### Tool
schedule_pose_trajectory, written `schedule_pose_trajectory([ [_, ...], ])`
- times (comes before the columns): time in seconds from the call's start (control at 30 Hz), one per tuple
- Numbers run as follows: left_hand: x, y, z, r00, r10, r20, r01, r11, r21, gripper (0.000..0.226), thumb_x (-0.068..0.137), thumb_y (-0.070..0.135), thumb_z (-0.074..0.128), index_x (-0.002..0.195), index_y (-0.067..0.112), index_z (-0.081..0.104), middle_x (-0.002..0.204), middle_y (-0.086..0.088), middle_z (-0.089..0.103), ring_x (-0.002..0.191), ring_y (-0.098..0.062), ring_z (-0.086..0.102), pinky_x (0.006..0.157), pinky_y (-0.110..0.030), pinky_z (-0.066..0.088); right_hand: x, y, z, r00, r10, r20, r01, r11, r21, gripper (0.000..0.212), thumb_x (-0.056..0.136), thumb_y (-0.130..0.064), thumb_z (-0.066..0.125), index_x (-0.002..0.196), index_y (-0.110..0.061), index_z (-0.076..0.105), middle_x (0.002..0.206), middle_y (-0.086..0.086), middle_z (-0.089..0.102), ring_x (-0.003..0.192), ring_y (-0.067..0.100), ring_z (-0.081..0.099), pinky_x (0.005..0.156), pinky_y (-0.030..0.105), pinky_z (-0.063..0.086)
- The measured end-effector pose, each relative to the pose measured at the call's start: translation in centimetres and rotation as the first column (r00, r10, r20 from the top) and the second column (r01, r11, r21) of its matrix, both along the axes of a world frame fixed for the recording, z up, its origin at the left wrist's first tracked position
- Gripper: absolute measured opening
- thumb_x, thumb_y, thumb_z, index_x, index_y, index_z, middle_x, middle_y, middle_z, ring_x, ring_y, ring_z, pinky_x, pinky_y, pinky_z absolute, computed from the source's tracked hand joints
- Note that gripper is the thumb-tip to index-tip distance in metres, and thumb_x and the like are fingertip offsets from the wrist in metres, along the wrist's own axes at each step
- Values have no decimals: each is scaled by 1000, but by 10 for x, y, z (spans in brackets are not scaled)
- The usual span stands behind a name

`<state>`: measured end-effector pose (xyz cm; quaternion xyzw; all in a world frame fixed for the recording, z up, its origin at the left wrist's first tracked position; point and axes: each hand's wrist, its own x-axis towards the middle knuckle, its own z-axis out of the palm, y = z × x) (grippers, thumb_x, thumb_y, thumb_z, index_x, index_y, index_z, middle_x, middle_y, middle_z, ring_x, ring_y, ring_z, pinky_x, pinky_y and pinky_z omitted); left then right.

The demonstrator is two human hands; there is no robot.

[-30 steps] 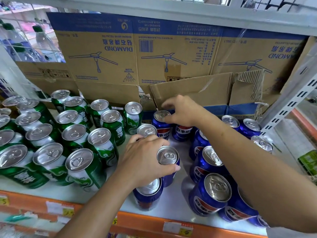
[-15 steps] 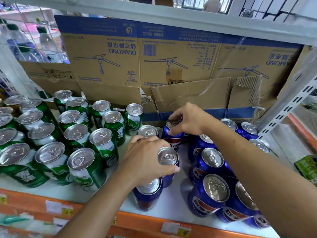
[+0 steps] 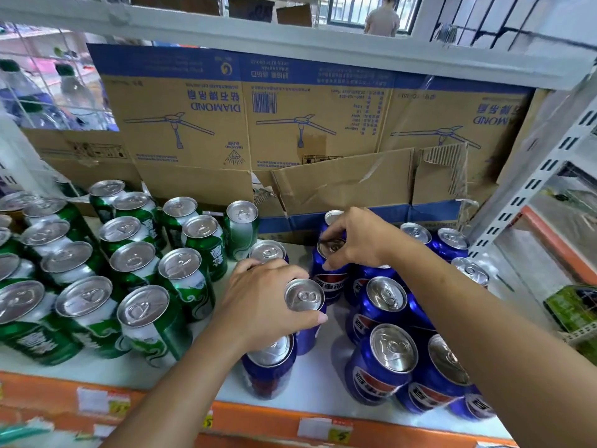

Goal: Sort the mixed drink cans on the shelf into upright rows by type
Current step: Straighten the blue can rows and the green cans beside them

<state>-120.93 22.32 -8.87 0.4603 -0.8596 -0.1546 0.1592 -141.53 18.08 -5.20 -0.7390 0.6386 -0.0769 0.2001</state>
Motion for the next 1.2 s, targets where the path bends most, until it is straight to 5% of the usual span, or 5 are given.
schedule_pose_trajectory([
  [0.37, 0, -2, -5, 1000, 2, 14, -2, 1000, -1, 68, 58, 81, 47, 113, 42, 55, 116, 20, 56, 91, 1, 30, 84, -15, 11, -7, 6, -5, 998, -55, 9, 55, 998, -4, 60, 72, -36, 83, 127, -24, 63, 125, -3, 61, 108, 15, 55, 82, 27, 47],
  [0.6, 3, -6, -8, 999, -19, 30, 17, 999, 51, 90, 53, 92, 44, 127, 41, 50, 123, 20, 55, 116, -8, 46, 102, -23, 21, 0, 23, 6, 998, -69, 0, 68, 990, -120, 46, 82, -27, 76, 125, -22, 63, 124, 0, 61, 108, 17, 57, 85, 30, 50],
  [0.73, 11, -8, 0, 982, 1, -191, 20, 994, 106, 57, 75, 68, 54, 114, 28, 66, 105, 13, 62, 96, -5, 56, 88, -30, 47, 15, 39, 11, 999, 48, -11, -49, 998, -34, 43, 81, -23, 75, 122, -21, 65, 111, -3, 66, 73, 0, 53, 65, 14, 43],
  [0.87, 26, -11, 4, 984, 83, -159, -80, 997, 22, 29, 88, 30, 65, 115, 20, 68, 114, 6, 60, 106, -11, 54, 92, -30, 44, 39, 54, 7, 981, 191, -23, -187, 975, 121, 62, 76, -33, 79, 131, -22, 55, 124, -4, 59, 104, 14, 57, 89, 31, 49],
  [1.2, 47, -7, 2, 993, 119, -7, -117, 981, 152, 42, 91, 47, 54, 131, 34, 52, 127, 8, 52, 105, -12, 50, 85, -31, 40, 46, 54, 0, 995, -11, -103, 7, 999, -34, 53, 65, -53, 82, 99, -15, 68, 93, 1, 64, 81, 15, 59, 67, 33, 54],
])
